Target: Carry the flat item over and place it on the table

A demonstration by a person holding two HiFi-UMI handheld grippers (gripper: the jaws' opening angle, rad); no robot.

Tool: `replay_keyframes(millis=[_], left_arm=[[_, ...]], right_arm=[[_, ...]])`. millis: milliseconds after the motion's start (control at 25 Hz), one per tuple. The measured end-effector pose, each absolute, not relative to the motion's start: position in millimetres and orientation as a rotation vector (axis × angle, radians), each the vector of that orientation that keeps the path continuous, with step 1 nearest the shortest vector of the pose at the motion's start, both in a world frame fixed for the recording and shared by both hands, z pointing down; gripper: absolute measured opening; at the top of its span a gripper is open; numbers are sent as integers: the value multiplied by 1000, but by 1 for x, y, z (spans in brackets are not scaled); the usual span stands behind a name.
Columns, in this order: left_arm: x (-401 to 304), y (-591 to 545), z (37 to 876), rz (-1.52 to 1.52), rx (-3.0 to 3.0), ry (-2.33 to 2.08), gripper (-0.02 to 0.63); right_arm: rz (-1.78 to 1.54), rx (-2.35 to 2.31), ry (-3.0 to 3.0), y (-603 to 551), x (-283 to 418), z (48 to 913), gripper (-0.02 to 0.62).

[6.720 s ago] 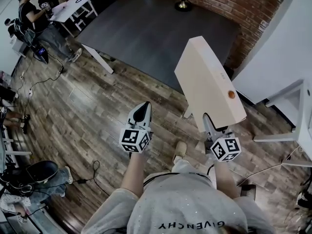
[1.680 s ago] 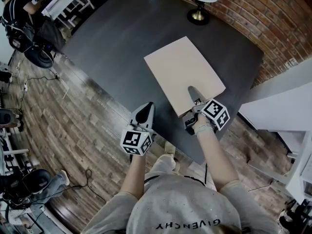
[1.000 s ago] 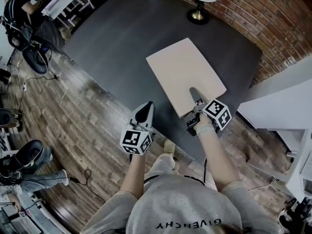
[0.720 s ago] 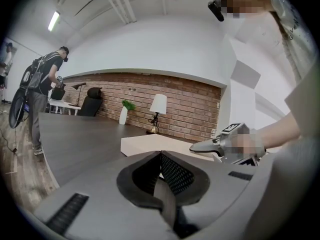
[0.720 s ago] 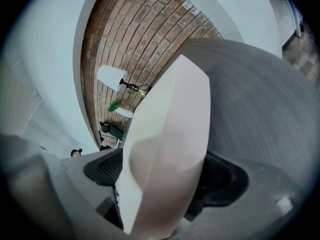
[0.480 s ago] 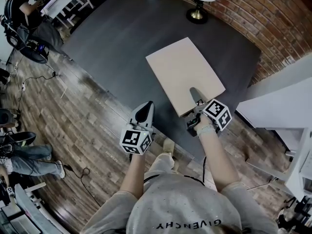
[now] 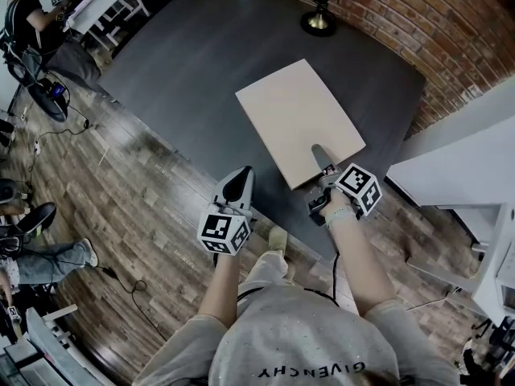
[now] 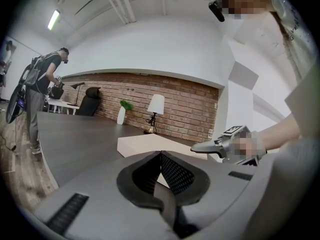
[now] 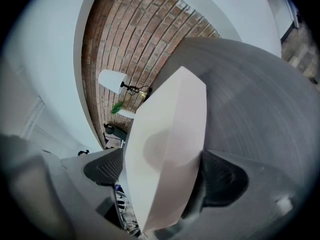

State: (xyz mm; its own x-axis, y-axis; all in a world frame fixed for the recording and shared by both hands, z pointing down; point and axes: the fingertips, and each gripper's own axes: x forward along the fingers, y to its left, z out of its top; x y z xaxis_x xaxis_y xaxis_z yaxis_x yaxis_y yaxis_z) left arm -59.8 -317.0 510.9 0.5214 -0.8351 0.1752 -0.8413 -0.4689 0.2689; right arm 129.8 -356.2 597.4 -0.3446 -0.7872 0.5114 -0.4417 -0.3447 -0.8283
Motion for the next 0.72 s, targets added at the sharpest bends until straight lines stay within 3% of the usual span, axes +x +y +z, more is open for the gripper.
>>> replay_keyframes(millis=[520, 720], left_arm=[[-55, -297, 510, 14, 2449, -1371, -2], [-52, -287, 508, 2, 2452, -1355, -2]], right_arm=[[-1632, -1593, 1742, -337, 132, 580, 464], [-1568, -1617, 1820, -324, 135, 573, 313]])
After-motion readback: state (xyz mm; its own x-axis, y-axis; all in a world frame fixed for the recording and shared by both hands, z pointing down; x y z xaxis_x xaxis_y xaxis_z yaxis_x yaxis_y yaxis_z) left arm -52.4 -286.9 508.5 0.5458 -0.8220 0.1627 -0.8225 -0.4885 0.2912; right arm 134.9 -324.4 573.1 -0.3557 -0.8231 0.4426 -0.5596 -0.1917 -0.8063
